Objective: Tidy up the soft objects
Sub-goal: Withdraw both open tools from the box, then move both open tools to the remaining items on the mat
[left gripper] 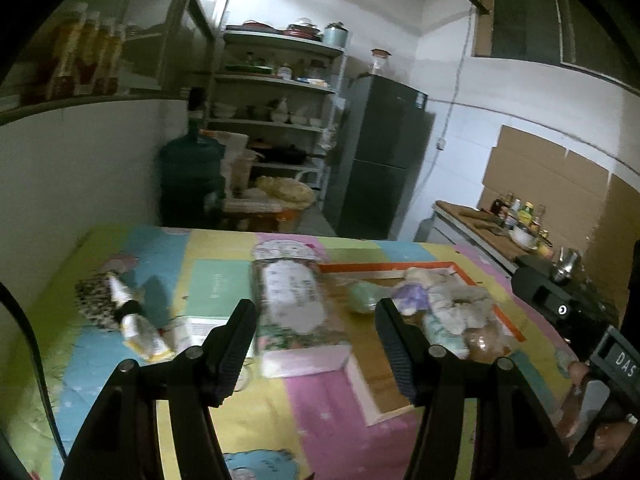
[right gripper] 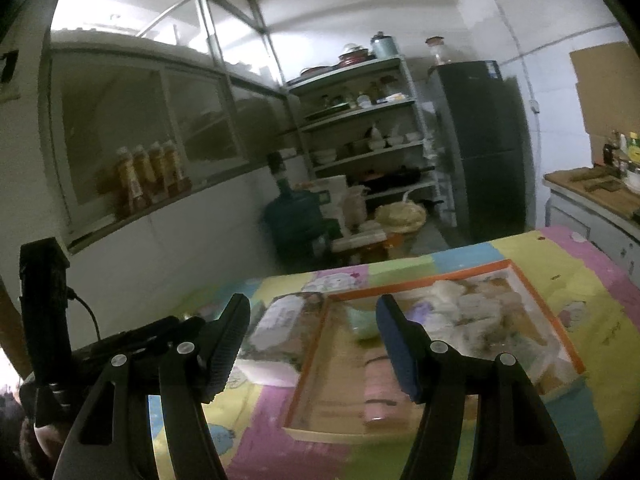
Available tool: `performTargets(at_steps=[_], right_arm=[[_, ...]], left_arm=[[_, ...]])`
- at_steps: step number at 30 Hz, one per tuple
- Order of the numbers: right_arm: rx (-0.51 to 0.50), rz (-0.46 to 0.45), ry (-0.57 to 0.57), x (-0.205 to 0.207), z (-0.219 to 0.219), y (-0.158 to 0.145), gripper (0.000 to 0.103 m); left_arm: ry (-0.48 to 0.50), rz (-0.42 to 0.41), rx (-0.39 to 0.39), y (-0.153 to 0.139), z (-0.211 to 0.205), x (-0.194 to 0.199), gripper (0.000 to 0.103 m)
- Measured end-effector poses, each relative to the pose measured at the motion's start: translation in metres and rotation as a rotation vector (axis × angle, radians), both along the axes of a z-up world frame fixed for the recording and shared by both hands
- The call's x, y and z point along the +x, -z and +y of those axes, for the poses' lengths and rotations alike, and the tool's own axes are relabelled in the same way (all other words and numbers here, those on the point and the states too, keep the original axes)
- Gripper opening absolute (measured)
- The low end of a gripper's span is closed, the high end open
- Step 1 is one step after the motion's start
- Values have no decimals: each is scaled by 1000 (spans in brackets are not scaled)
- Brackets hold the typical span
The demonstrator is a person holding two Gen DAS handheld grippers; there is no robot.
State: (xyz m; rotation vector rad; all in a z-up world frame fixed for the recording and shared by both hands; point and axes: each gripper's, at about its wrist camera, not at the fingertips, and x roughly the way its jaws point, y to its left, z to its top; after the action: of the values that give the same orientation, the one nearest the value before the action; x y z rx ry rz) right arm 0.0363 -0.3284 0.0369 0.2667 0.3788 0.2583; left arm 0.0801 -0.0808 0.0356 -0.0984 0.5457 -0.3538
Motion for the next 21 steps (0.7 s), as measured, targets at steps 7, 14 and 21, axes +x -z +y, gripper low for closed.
performTargets(at_steps=[7, 14, 21], right_arm=[[-20, 8, -63, 12, 39, 0, 67], [-49, 12, -134, 22, 79, 0, 67], [-76, 24, -195, 32, 112, -1, 67]], left_arm=[[-66, 8, -5, 4, 38, -1, 61], [-133, 17, -15, 9, 76, 0, 61], [-182, 25, -24, 14, 103, 0, 61]])
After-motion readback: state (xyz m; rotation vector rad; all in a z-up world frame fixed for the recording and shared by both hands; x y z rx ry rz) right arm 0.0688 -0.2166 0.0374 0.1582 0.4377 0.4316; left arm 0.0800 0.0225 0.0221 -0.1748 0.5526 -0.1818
